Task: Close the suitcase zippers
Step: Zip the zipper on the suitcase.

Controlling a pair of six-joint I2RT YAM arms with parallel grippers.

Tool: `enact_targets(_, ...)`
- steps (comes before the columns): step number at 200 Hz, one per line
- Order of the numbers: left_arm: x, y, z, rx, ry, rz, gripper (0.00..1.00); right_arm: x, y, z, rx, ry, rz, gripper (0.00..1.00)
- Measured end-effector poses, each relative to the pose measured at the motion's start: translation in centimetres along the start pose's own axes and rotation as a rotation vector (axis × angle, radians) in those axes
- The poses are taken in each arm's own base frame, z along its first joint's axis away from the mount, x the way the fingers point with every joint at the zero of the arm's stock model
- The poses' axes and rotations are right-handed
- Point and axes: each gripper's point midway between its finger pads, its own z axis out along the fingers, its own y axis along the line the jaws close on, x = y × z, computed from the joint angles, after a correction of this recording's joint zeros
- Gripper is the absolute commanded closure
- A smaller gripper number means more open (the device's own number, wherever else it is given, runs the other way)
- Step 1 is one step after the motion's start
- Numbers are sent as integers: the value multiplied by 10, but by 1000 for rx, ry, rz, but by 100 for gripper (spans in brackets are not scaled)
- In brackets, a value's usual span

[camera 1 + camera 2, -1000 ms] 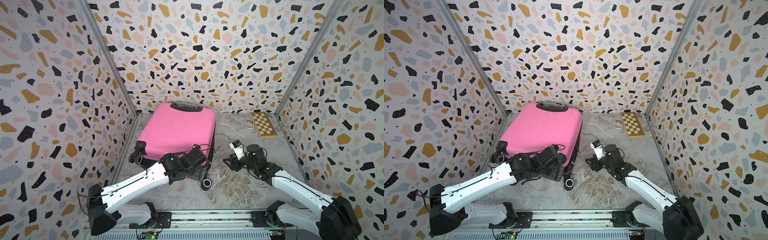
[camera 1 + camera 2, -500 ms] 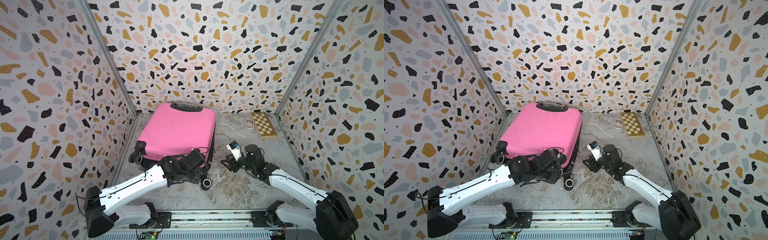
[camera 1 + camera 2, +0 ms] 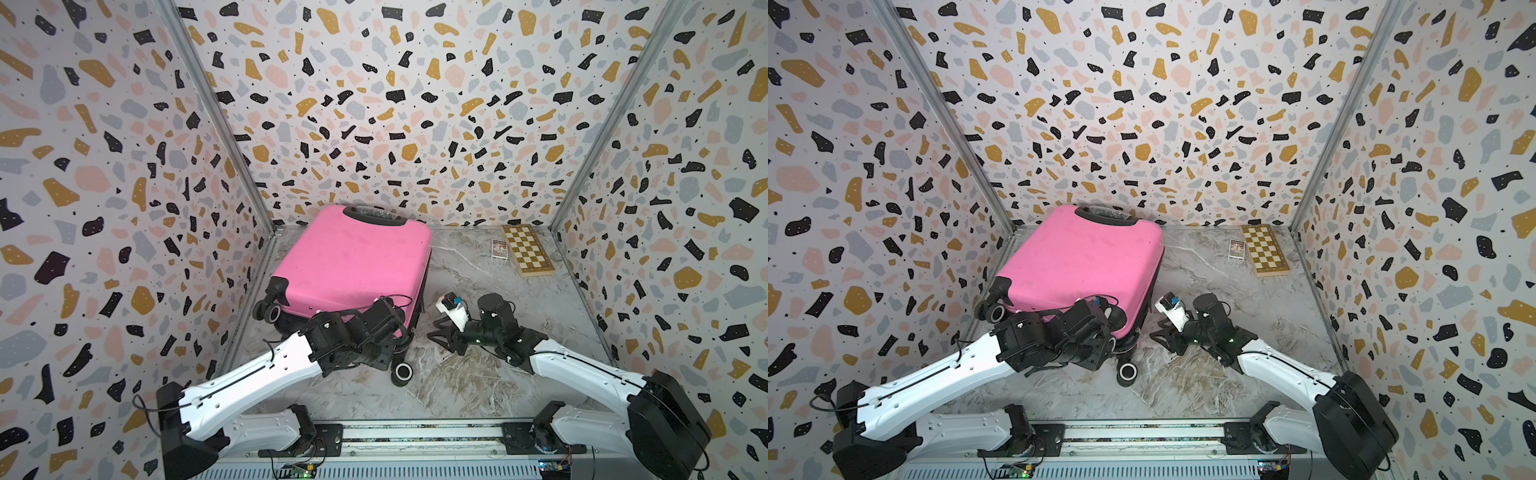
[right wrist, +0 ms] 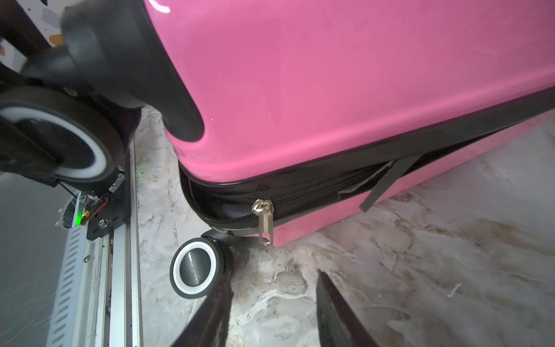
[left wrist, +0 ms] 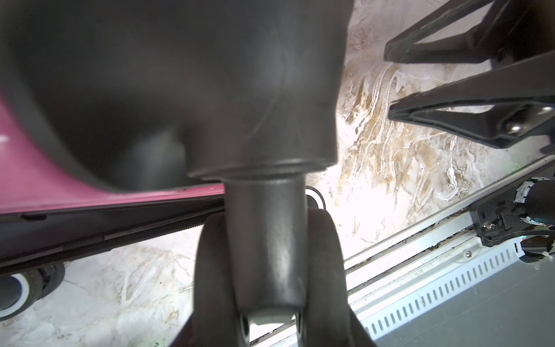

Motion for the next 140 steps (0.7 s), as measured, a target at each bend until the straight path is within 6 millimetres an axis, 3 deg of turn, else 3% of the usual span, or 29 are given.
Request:
enact_targets(64, 0, 0, -2, 4, -5, 4, 83, 23, 9, 23, -137, 71, 47, 54)
enact_targets(140, 0, 0, -2, 4, -5, 7, 84, 3, 6, 38, -250, 41, 28, 53)
